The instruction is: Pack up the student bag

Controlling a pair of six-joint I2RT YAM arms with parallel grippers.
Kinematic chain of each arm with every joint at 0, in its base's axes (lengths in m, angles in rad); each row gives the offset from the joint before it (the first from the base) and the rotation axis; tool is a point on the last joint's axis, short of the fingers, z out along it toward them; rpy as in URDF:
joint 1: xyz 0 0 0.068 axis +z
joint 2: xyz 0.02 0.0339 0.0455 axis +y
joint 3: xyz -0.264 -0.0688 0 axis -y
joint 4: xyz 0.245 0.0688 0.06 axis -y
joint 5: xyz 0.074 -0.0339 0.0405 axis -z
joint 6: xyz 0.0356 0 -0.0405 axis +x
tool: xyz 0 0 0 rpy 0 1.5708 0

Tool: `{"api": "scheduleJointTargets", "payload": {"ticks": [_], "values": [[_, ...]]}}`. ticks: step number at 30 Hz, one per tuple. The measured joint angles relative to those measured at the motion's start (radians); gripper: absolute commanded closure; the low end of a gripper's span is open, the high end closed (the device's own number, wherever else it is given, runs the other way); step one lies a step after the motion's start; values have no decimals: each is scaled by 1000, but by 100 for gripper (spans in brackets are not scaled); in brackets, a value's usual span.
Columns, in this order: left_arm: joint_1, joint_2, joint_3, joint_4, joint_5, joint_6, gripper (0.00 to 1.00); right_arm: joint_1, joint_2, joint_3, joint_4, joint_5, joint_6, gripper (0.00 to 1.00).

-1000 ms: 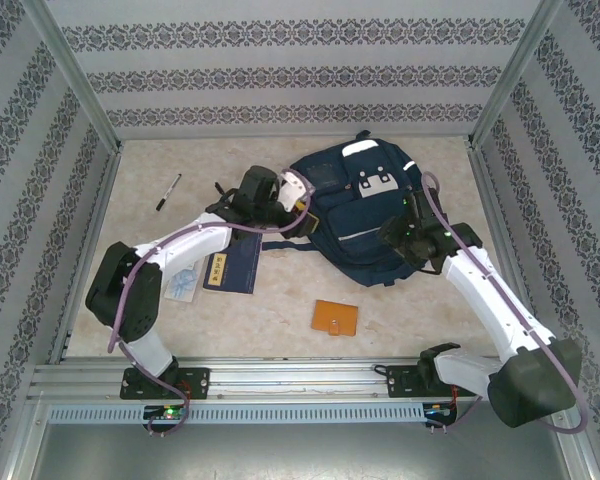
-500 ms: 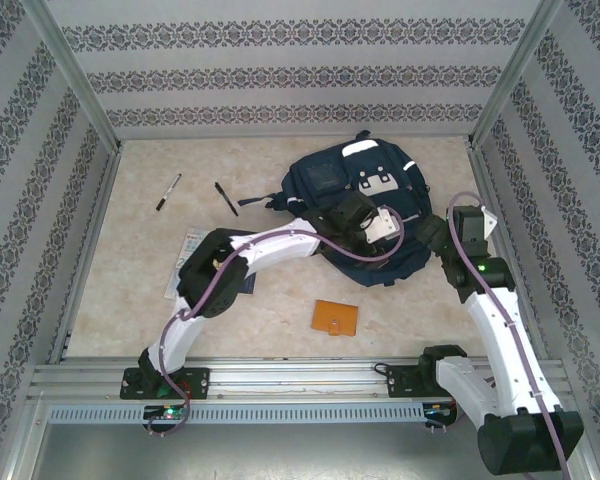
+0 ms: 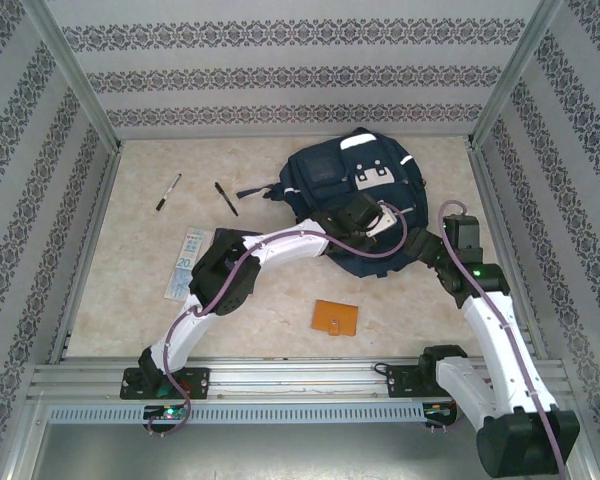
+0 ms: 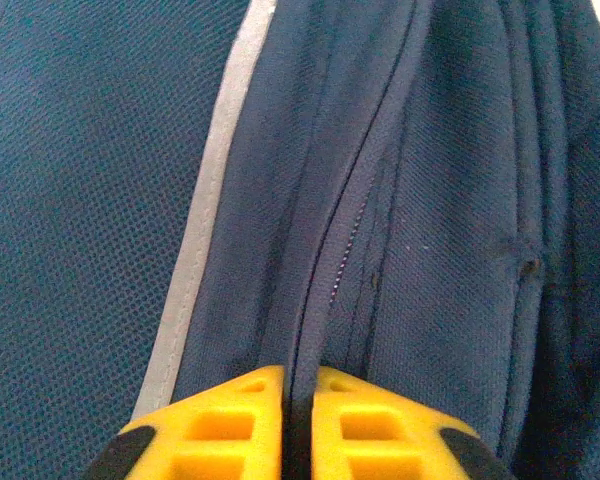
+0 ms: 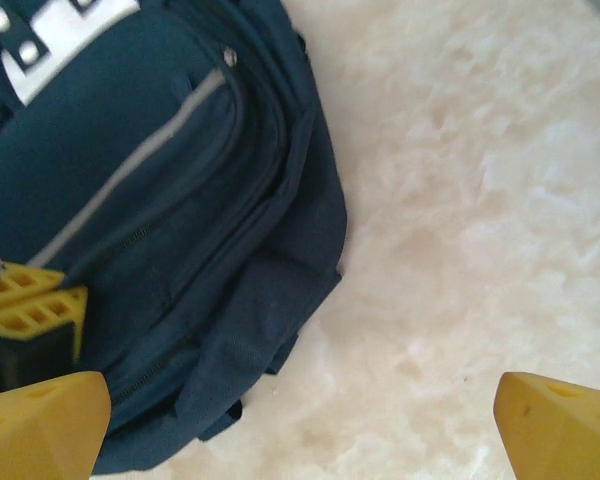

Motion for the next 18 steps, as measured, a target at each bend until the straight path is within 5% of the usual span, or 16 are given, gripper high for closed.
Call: {"api": "scheduleJointTargets", "payload": {"ticks": [3, 13, 18], "values": [[1, 0, 0, 0, 0, -7, 100, 0, 34, -18, -1, -31, 8, 2], [111, -48, 13, -8, 298, -97, 100, -23, 219, -27, -20, -196, 117, 2], [178, -168, 12, 10, 389, -128, 100, -52, 149, -110, 14, -290, 191, 8]]}}
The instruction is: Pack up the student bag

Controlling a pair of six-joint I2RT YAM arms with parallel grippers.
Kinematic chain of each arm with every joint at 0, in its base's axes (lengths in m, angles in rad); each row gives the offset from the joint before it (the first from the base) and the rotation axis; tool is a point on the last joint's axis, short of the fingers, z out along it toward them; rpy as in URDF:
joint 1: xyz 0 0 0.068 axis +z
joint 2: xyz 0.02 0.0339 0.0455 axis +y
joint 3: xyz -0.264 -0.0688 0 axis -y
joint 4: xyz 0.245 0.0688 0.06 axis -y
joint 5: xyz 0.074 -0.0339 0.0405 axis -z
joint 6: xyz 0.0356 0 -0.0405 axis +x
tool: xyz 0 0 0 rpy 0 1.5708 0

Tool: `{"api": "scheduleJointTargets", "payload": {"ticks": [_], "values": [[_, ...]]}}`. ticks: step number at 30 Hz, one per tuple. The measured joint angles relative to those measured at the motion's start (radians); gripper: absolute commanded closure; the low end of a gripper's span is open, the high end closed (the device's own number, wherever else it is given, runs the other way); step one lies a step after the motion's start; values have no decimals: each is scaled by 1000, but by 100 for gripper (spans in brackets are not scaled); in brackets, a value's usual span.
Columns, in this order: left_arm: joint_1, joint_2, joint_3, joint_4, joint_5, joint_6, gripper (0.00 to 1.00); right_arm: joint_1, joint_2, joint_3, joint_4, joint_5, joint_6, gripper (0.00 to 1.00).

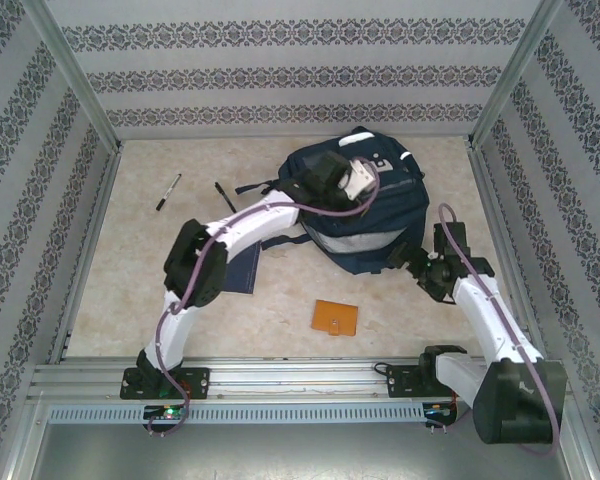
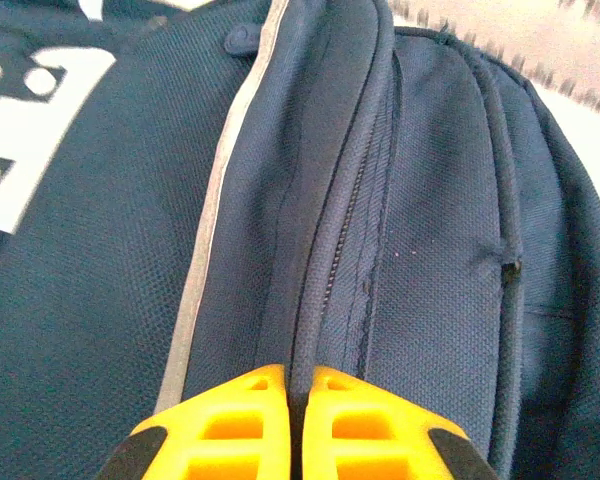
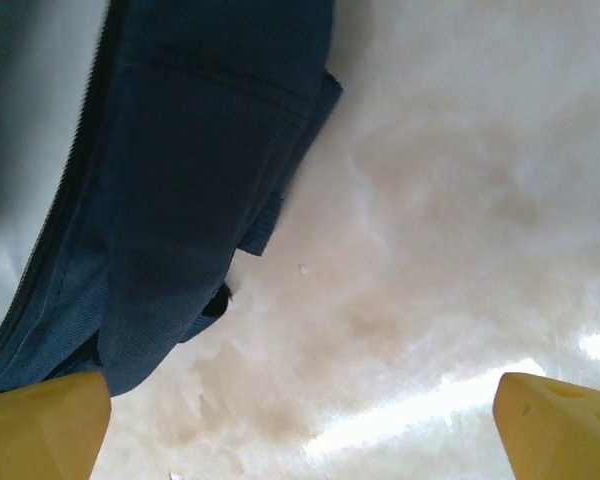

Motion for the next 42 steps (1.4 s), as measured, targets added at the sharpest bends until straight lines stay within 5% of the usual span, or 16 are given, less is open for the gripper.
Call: {"api": "scheduleJointTargets", "payload": {"ticks": [10, 14, 24, 29, 32, 42], "values": [[68, -85, -6, 42, 53, -13, 100, 115, 26, 13, -26, -22, -19, 40], [67, -85, -8, 43, 55, -10, 100, 246, 2, 20, -23, -53, -83, 41], [69, -85, -8, 18, 52, 41, 100, 790, -56, 5, 192, -41, -282, 33], [69, -95, -82, 13, 48, 82, 100, 1094, 18, -70, 459, 1, -600, 25], [69, -95, -129, 1, 58, 100, 65, 1133, 127, -89, 606, -2, -776, 25], [97, -232, -361, -62, -7, -59, 43, 1131, 432, 13, 808, -27, -1133, 24]]}}
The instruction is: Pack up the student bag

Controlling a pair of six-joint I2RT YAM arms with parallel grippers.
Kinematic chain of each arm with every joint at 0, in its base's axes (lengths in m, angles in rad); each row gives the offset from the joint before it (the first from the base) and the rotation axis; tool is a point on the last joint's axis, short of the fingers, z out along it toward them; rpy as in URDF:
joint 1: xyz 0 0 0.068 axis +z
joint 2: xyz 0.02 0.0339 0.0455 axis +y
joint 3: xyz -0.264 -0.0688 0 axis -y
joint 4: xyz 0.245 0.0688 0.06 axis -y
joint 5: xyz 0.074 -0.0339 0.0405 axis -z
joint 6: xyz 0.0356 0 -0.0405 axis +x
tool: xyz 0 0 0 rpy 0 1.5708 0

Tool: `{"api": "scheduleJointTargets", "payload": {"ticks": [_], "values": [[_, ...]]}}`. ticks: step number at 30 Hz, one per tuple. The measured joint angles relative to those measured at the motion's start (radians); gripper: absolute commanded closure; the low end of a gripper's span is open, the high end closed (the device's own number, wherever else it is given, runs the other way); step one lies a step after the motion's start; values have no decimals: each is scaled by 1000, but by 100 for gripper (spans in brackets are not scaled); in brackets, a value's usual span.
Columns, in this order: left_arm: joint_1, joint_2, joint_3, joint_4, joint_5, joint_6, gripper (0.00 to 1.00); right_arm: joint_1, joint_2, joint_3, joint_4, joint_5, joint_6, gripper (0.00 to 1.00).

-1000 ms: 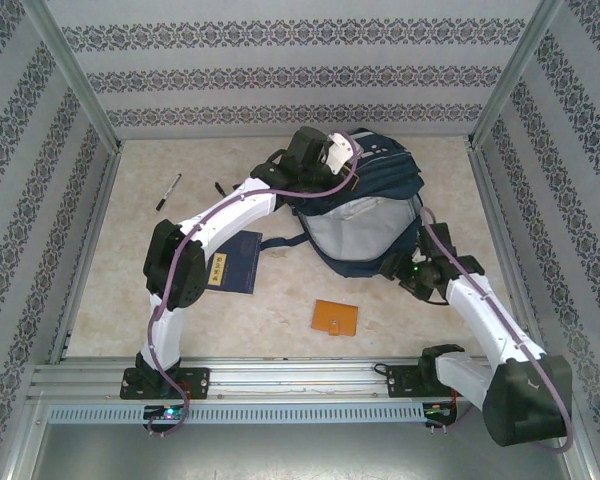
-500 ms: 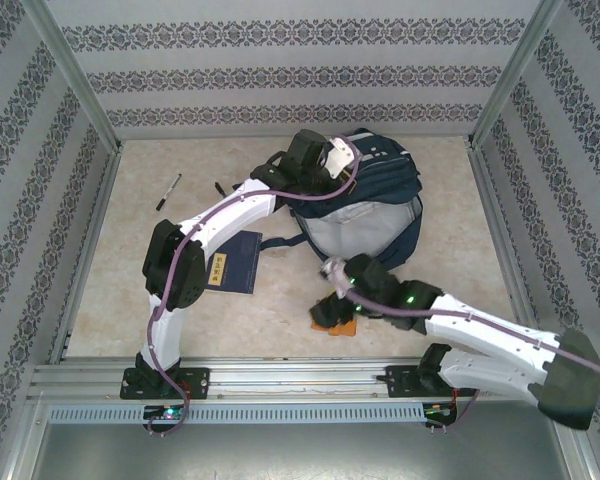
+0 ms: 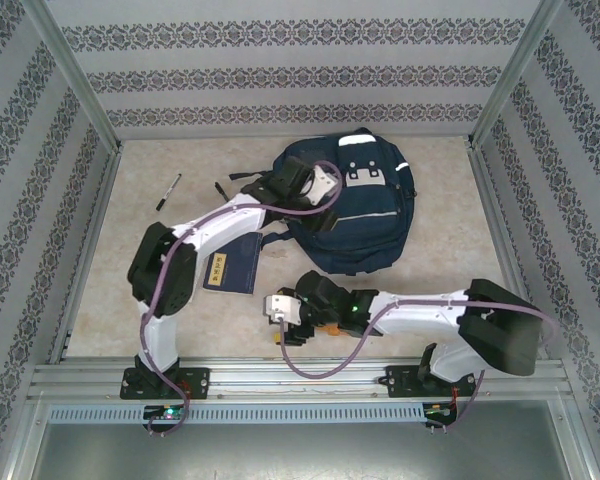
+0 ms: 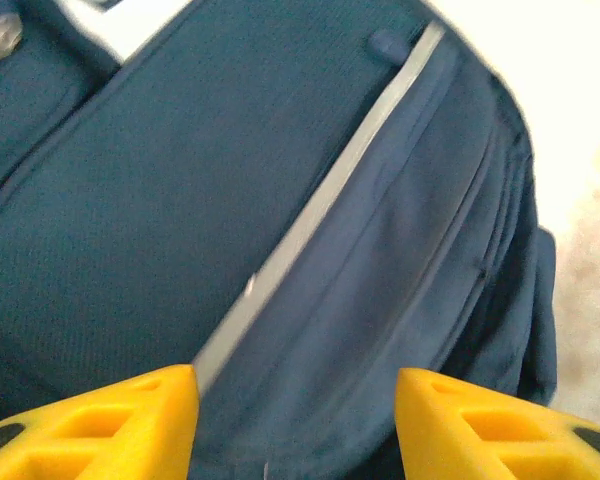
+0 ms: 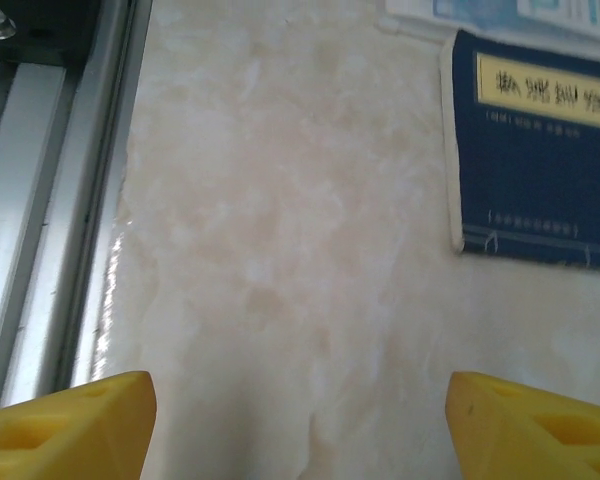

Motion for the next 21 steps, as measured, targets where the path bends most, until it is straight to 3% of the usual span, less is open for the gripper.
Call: {"api": "scheduleJointTargets", "payload": {"ticks": [5, 9, 15, 21], "values": [[92, -265, -232, -53, -95, -169, 39, -45, 164, 117, 42, 0, -114, 26], [179, -370, -381, -74, -190, -282, 41, -106, 233, 189, 62, -18, -11, 26], [224, -238, -499, -142, -297, -436, 40, -142, 243, 410, -112, 111, 522, 30], [262, -215, -531, -160, -322, -557, 41, -193, 243, 602, -360, 158, 1212, 35]]}}
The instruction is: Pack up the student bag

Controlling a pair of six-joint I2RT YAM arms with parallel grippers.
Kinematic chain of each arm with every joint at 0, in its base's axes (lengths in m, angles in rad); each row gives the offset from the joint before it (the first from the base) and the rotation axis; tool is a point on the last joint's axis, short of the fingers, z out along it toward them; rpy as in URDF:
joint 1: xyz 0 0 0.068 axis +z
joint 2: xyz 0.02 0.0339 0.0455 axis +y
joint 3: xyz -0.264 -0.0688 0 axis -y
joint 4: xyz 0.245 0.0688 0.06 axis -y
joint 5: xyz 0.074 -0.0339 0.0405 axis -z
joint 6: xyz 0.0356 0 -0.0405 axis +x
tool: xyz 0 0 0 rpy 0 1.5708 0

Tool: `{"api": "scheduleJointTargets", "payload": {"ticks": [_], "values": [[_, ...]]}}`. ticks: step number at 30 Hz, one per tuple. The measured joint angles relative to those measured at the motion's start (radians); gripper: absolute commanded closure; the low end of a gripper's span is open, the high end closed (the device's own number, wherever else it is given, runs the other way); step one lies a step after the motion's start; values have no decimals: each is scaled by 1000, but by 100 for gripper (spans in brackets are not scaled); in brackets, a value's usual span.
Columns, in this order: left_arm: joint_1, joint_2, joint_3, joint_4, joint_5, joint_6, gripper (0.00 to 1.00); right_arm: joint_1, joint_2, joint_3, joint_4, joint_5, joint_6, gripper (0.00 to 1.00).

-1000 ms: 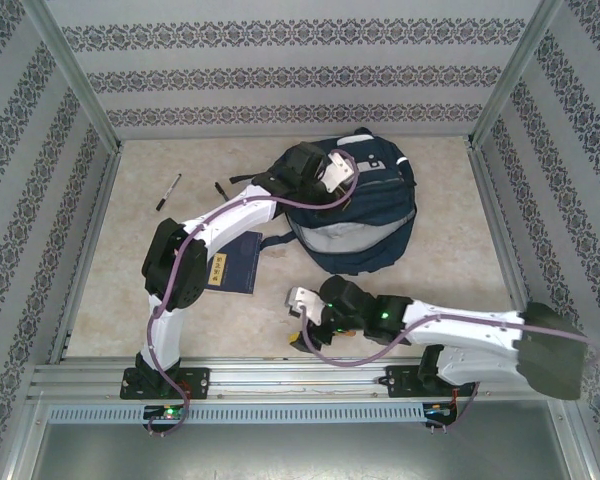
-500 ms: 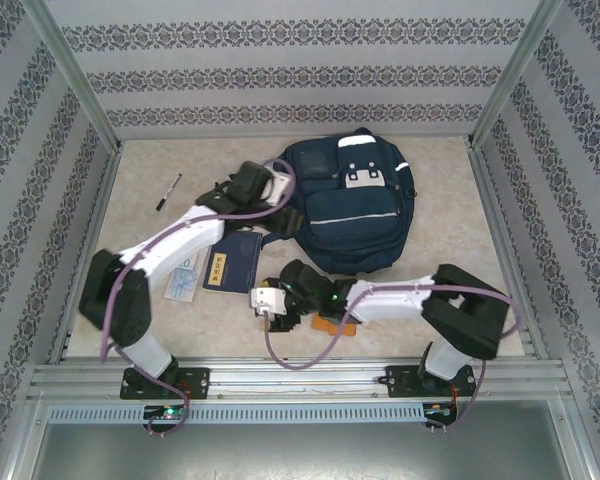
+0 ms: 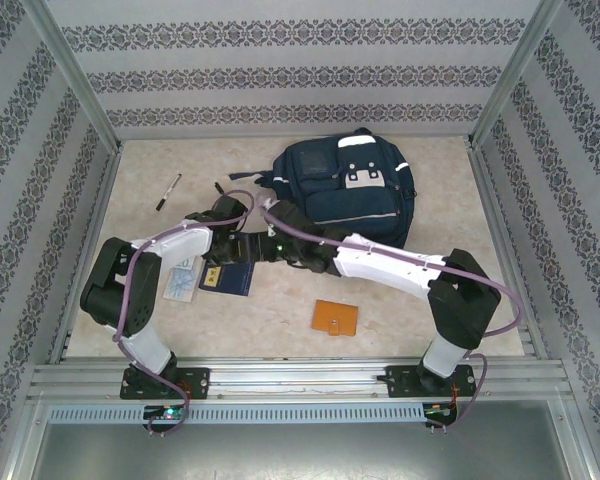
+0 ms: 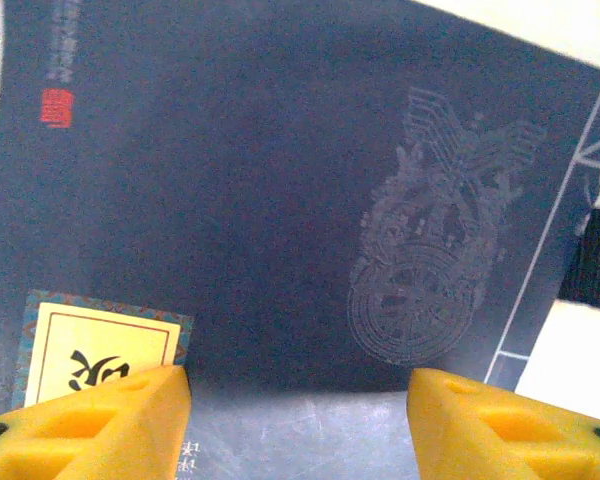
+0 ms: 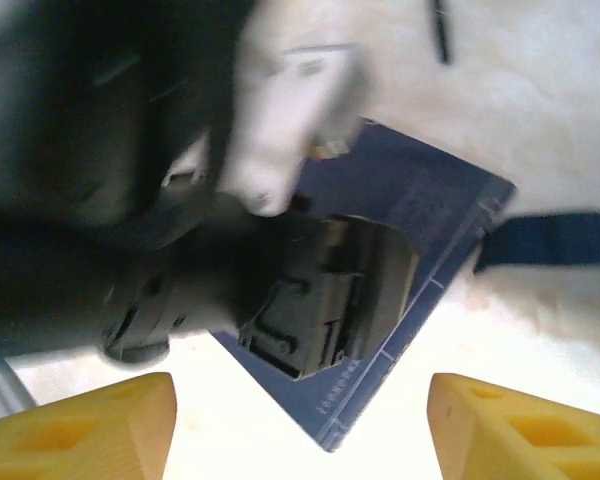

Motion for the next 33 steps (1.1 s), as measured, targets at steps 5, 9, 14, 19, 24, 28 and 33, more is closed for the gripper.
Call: {"api": "scheduleJointTargets", "payload": {"ticks": [5, 9, 14, 19, 24, 28, 33], "values": [[53, -46, -61, 25, 46, -60, 42, -12, 95, -19, -27, -42, 335, 40], [94, -134, -150, 63, 121, -107, 44, -12, 216, -24, 30, -119, 428, 53], [105, -276, -202, 16, 198, -158, 43, -13, 277, -65, 137, -190, 480, 55], [119, -407, -192, -39, 109, -153, 43, -13, 301, -65, 205, -227, 480, 56], [135, -298, -213, -46, 57, -149, 44, -12, 324, -50, 224, -245, 480, 56], [150, -217, -229, -50, 64, -150, 50, -10, 332, -41, 219, -248, 479, 54], [177, -172, -219, -62, 106, -144, 67, -10, 352, -16, 232, -282, 469, 52]]}}
